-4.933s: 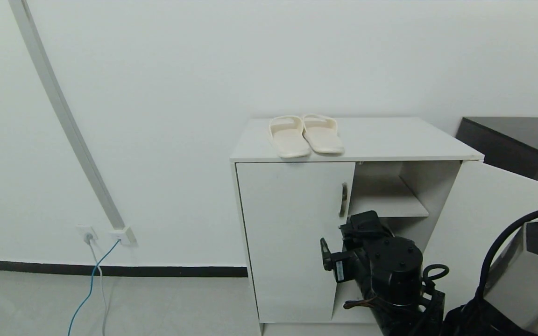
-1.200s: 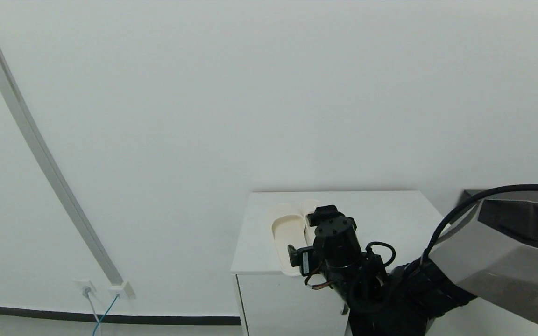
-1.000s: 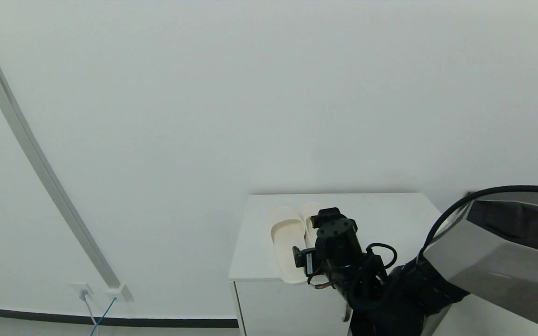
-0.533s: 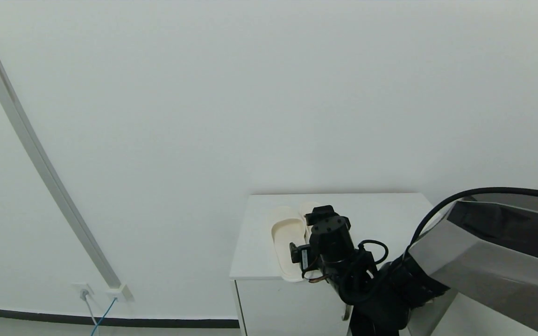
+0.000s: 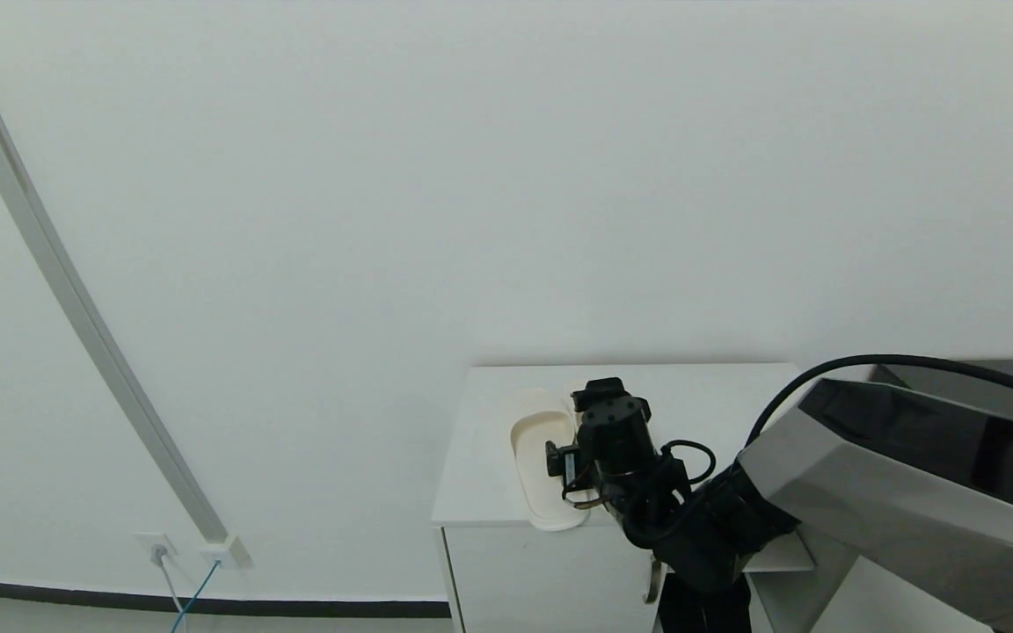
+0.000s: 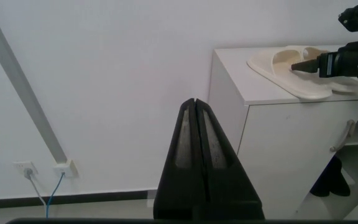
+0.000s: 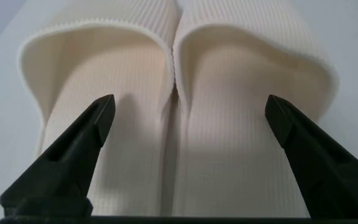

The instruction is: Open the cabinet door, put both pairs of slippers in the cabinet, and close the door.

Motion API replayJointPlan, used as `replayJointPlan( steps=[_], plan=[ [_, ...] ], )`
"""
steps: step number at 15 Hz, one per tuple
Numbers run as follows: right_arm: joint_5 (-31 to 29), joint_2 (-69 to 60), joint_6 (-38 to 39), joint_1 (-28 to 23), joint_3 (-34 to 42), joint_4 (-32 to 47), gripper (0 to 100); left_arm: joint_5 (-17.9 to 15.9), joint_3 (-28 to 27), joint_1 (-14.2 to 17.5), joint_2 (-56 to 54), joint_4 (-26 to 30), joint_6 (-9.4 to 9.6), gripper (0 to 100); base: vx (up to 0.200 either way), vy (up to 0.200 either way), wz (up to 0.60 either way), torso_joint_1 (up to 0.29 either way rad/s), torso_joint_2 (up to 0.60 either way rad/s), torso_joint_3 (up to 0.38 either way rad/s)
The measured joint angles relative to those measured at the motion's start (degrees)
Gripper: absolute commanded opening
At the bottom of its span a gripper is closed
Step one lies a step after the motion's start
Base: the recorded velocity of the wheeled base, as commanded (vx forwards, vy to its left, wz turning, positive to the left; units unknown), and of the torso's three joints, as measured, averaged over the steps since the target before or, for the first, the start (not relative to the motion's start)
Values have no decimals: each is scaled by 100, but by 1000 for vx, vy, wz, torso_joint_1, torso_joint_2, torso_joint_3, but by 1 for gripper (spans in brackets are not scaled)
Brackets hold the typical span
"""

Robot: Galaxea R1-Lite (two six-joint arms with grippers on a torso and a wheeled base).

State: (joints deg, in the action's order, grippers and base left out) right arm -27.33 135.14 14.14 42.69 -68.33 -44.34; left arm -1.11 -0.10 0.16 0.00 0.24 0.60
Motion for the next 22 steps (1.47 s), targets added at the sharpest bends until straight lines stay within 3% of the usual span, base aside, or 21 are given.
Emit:
replayJointPlan(
  steps=[10,11,22],
  plan=[
    [0,852,-163,-166,-1513,20,100,49,0,-2,0,-2,-33,0,0,0,0,0,0,0],
    [0,907,-166,-171,-1574,24,0,49,0,-2,0,-2,-33,0,0,0,0,0,0,0],
    [-11,713,-205,-182,-1254,2,0,49,0,-2,0,-6,-60,0,0,0,0,0,0,0]
  ],
)
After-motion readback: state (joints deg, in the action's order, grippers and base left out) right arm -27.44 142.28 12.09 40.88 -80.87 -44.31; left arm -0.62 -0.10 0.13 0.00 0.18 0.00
